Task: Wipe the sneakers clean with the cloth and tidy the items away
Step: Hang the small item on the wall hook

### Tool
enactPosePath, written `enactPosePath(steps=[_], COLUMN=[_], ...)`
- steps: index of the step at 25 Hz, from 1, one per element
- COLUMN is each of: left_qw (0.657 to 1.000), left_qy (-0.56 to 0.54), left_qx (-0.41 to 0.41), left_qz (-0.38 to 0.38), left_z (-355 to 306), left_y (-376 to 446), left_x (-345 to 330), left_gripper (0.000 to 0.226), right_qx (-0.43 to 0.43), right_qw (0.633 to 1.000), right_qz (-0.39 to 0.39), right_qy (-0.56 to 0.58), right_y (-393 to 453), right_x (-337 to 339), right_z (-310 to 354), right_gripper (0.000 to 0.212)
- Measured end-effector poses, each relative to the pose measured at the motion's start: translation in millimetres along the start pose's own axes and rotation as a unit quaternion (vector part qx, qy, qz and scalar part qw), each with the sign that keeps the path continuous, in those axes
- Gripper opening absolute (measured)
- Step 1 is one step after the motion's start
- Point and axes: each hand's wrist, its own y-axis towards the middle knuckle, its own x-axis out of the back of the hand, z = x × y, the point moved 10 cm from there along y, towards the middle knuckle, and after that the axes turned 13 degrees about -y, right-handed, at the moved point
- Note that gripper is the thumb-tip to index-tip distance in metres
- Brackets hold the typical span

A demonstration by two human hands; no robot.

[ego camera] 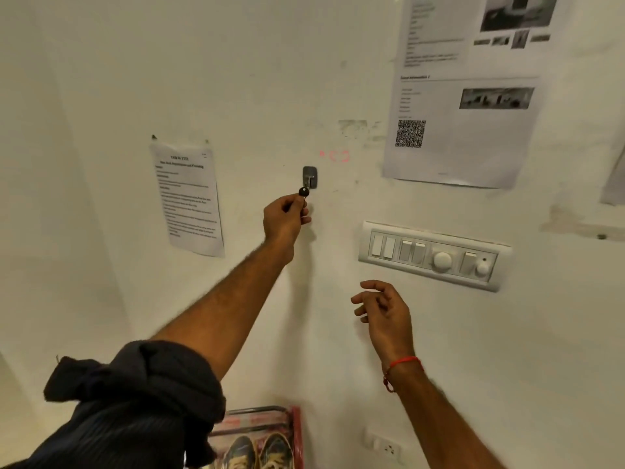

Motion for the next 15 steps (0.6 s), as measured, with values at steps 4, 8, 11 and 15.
enactPosePath(steps=[4, 8, 11, 15], left_qw=[1.0, 1.0, 0.999, 0.997], left_qy=[-0.015, -0.021, -0.032, -0.042], left_qx=[0.0, 0.013, 0.023, 0.04], left_qz=[-0.008, -0.009, -0.029, -0.044], left_z=[-6, -6, -8, -8], left_y=[22, 25, 24, 26], left_x=[-7, -10, -8, -3], left_gripper=[0.018, 0.015, 0.014, 0.014], right_qx=[-0.012, -0.016, -0.022, -0.025], right_qw=[1.0, 0.999, 0.999, 0.998], right_qz=[-0.012, -0.026, -0.03, -0.028], right_qy=[-0.013, -0.023, -0.029, -0.042], right_y=[-6, -12, -15, -19], right_x=[3, 5, 5, 2], right_z=[-5, -9, -12, -15], right_gripper=[0.024, 0.024, 0.024, 0.025])
